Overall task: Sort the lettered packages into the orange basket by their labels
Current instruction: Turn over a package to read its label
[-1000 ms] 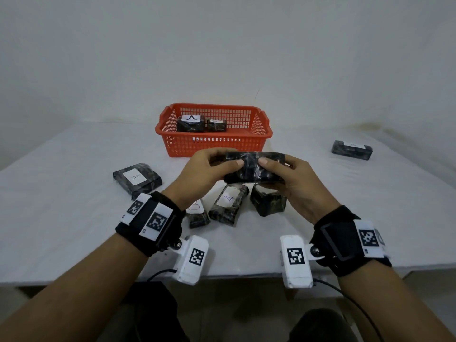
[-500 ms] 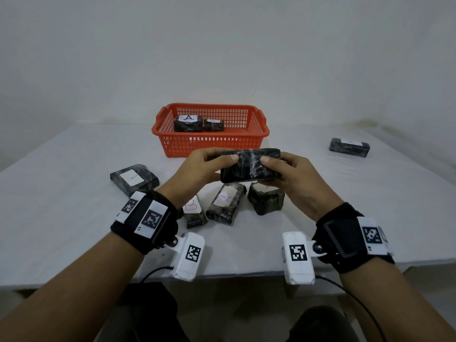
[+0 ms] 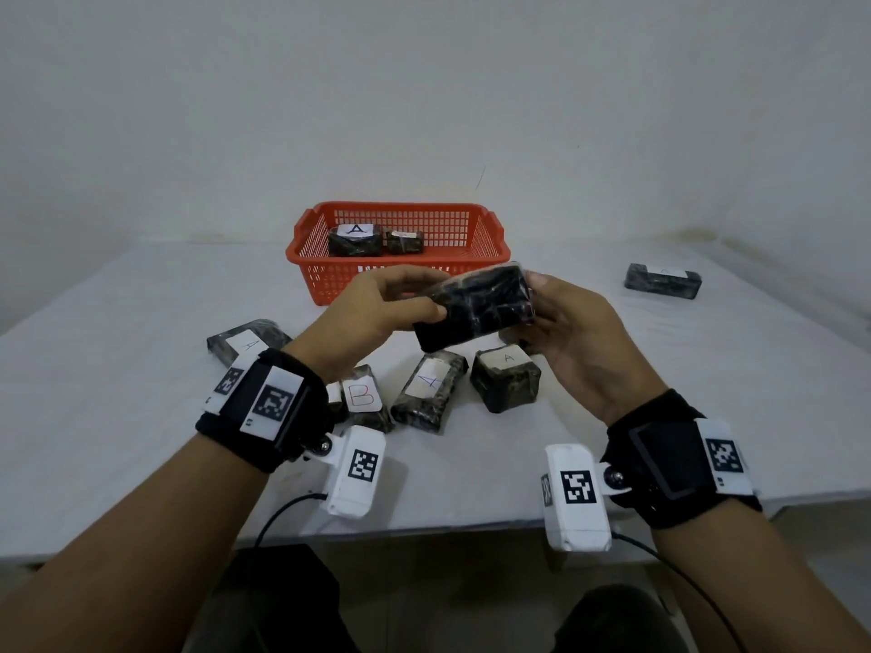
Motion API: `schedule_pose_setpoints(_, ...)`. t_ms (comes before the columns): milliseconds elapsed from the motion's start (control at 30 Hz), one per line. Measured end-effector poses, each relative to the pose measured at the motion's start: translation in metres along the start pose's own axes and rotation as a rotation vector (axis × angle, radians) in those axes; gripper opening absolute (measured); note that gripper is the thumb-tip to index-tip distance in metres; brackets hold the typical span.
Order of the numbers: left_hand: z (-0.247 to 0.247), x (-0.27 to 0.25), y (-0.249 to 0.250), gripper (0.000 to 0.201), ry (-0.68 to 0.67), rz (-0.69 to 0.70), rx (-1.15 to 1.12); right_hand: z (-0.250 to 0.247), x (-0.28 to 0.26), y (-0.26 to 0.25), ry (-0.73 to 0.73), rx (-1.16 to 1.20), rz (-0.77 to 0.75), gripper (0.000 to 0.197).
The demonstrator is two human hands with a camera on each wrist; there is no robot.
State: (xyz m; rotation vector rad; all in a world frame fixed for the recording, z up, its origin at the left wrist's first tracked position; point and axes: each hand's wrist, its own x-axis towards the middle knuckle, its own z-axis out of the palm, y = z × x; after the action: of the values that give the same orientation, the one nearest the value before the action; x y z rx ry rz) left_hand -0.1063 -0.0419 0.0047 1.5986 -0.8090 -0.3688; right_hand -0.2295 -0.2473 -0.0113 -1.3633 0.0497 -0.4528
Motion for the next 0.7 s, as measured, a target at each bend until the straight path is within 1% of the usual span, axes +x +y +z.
schedule_pose_setpoints(67, -0.002, -0.001, 0.003, 0.051, -0.062, 0.008, 0.101, 0.002, 0.001, -0.003, 0.034, 0.022, -0.010, 0.028)
schedule_pose_setpoints(133, -0.002, -0.002, 0.005, 0.056, -0.084, 0.023, 0.151, 0.004, 0.001, -0.006, 0.033, 0.029, -0.009, 0.022)
schedule_pose_setpoints(200, 0.000, -0.003, 0.006, 0.059, -0.068, 0.042, 0.147, 0.007, 0.000, -0.010, 0.012, 0.018, 0.019, 0.026)
schedule_pose_setpoints(300, 0.005, -0.003, 0.006, 0.061, -0.058, 0.067, 0.091, 0.008, -0.001, -0.011, -0.062, -0.006, 0.143, 0.043)
schedule_pose_setpoints(333, 0.007, -0.002, 0.005, 0.061, -0.063, 0.064, 0.074, 0.009, -0.002, -0.011, -0.084, -0.006, 0.198, 0.045)
schedule_pose_setpoints(400, 0.010, -0.001, 0.003, 0.062, -0.079, 0.054, 0.055, 0.012, -0.003, -0.011, -0.114, 0.012, 0.255, 0.040)
schedule_pose_setpoints(467, 0.012, -0.001, 0.001, 0.063, -0.079, 0.057, 0.048, 0.013, -0.003, -0.009, -0.120, 0.008, 0.244, 0.040)
schedule_pose_setpoints(567, 0.011, -0.001, -0.001, 0.066, -0.093, 0.054, 0.040, 0.013, -0.001, -0.007, -0.119, -0.071, 0.186, 0.051)
schedule_pose_setpoints(633, 0.012, -0.003, 0.000, 0.062, -0.139, 0.034, 0.022, 0.012, 0.000, -0.005, -0.100, -0.127, 0.152, 0.054)
schedule_pose_setpoints(700, 0.015, -0.005, 0.003, 0.055, -0.157, -0.004, -0.049, 0.012, 0.001, -0.001, -0.086, -0.153, 0.128, 0.056)
